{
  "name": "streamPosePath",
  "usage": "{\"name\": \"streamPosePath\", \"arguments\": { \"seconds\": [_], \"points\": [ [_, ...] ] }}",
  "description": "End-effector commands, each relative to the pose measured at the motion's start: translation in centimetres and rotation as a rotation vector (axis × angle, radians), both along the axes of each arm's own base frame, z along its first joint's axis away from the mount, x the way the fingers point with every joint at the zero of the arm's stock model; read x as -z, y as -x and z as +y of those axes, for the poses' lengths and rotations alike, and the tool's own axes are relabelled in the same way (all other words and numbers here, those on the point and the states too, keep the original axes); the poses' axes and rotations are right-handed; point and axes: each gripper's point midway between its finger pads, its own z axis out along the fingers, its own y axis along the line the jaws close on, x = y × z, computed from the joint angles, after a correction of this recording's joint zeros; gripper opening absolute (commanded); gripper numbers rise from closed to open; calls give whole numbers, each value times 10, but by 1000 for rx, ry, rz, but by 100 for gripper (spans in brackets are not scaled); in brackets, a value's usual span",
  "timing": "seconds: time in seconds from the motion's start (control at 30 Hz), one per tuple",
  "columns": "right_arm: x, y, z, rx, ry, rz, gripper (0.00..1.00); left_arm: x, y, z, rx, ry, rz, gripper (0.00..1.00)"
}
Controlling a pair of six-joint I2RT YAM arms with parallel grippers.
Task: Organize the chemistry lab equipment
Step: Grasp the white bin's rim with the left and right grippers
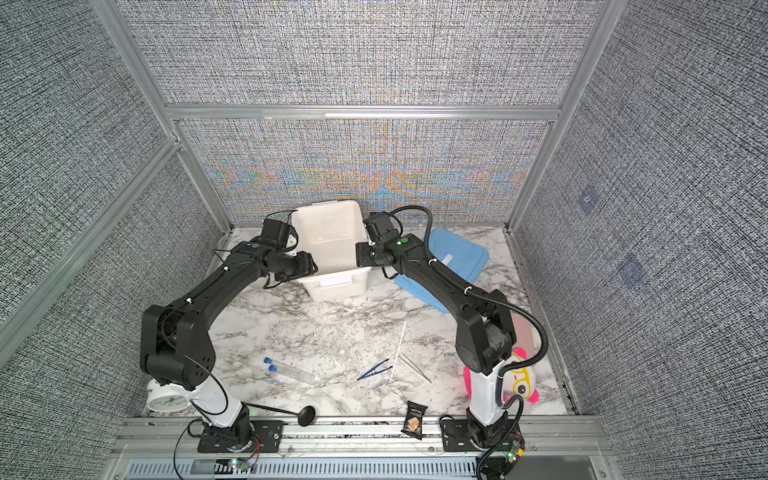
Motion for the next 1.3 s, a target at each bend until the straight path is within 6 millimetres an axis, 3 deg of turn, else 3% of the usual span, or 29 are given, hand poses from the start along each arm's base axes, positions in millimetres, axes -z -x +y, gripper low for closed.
{"name": "streamPosePath", "arguments": {
  "seconds": [0.0,0.2,0.67,0.93,1.27],
  "points": [
    [17,9,-23,18,157,61,62,-17,4,-14,21,102,-26,64],
    [20,11,-18,-39,170,73,42,-38,13,-12,19,117,-68,66],
    [21,11,-30,-112,232,84,22,-66,32,18,-46,23,-187,69],
    [16,8,-46,-154,177,141,18,-66,37,25,-53,1,-222,70],
    [16,13,-78,-248,290,174,16,-62,37,28,-51,-23,-215,70]
  ]
}}
